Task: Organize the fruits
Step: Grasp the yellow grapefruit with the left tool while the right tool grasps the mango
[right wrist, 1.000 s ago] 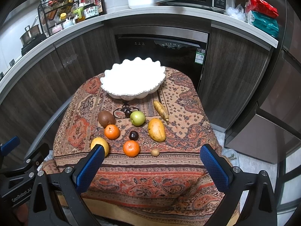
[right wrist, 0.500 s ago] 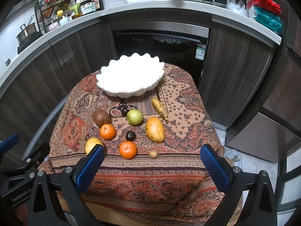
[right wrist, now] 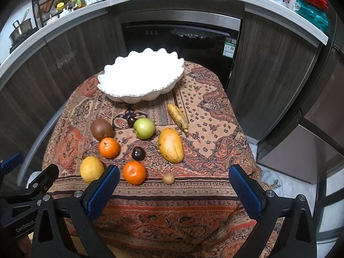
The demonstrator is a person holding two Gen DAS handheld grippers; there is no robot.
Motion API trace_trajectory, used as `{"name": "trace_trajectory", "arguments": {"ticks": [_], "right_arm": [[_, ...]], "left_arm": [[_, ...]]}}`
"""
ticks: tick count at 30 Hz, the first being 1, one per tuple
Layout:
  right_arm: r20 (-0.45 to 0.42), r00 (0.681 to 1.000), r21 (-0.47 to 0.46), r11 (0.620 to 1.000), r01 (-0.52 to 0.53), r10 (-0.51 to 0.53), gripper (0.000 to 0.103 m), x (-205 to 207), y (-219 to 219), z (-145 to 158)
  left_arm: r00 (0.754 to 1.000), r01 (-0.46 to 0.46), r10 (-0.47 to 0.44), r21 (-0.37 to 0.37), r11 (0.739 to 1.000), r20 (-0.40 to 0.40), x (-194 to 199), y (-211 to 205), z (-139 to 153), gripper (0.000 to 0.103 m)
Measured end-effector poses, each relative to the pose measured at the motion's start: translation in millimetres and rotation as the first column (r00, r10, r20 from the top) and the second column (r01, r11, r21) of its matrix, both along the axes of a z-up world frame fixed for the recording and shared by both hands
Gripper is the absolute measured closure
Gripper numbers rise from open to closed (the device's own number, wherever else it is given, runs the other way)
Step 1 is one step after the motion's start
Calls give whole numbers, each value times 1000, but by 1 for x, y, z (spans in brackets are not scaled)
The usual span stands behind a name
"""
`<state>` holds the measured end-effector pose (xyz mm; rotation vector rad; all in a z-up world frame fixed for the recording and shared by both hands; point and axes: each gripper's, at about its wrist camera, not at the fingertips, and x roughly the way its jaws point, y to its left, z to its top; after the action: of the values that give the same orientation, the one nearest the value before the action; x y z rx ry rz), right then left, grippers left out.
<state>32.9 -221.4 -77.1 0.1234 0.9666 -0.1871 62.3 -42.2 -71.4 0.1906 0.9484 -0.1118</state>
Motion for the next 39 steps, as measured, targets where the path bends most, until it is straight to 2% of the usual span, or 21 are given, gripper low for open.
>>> {"name": "trace_trajectory", "arguments": {"ticks": [26, 28, 35, 39], "right_arm": [[-89, 996, -24, 1000, -15, 13, 1, 50, -11, -64], [-97, 995, -28, 999, -17, 14, 1, 52, -12, -69], [-120, 993, -31, 999, -15, 11, 1, 60, -15, -81], [-133, 991, -31, 999, -16, 11, 1, 63, -16, -88]], "left_arm": [[991, -2, 5, 20, 1000, -137, 47, -15, -82, 13], [988, -2, 5, 22, 1000, -154, 50, -16, -88, 18], [980, 5, -1, 23, 1000, -200, 56, -21, -106, 22], [974, 8, -4, 19, 1000, -226, 59, -22, -115, 30]]}}
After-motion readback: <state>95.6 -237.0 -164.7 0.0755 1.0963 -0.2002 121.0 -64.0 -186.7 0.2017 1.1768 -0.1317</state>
